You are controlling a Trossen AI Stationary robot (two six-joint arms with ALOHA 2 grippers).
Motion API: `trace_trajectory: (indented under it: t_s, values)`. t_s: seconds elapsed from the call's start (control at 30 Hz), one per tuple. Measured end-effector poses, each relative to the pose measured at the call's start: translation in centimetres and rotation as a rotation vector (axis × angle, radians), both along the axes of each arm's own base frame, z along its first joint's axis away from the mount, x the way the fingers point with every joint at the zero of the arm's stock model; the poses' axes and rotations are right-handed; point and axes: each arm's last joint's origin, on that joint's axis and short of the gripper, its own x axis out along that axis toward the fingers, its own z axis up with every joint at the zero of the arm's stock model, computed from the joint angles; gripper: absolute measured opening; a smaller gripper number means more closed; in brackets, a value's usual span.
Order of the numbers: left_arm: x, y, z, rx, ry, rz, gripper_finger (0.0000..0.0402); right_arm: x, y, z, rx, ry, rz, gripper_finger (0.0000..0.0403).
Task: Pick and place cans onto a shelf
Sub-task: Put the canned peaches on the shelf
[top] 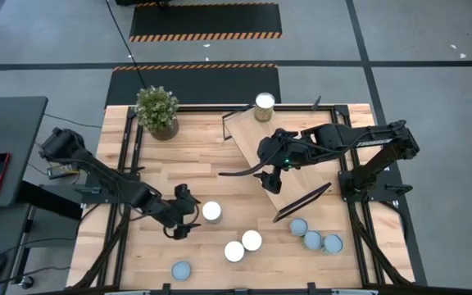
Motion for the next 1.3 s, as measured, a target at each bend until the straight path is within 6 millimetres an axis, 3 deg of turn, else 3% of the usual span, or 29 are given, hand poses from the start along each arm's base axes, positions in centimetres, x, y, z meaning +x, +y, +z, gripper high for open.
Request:
trace_trajectory:
  t_s: [0.5, 0.7, 1.0, 1.3]
  values:
    - [3.0, -0.2, -3.0, 0.007, -0.071, 0.116, 0.0382, 0.0, 0.1, 0.1, 0.022, -0.003, 0.029, 0.0373]
    - [3.4, 0.2, -3.7, -0.001, -0.049, 0.113, 0.0362, 0.0, 0.2, 0.1, 0.033, 0.002, 0.054, 0.0373]
    - [3.8, 1.0, -3.7, -0.019, -0.046, 0.150, 0.0309, 0.0, -0.1, 0.1, 0.009, 0.007, 0.073, 0.0373]
    - [4.6, 3.3, -3.4, -0.035, -0.065, 0.277, 0.0304, -1.5, -1.2, 1.2, 0.003, -0.013, 0.040, 0.0373]
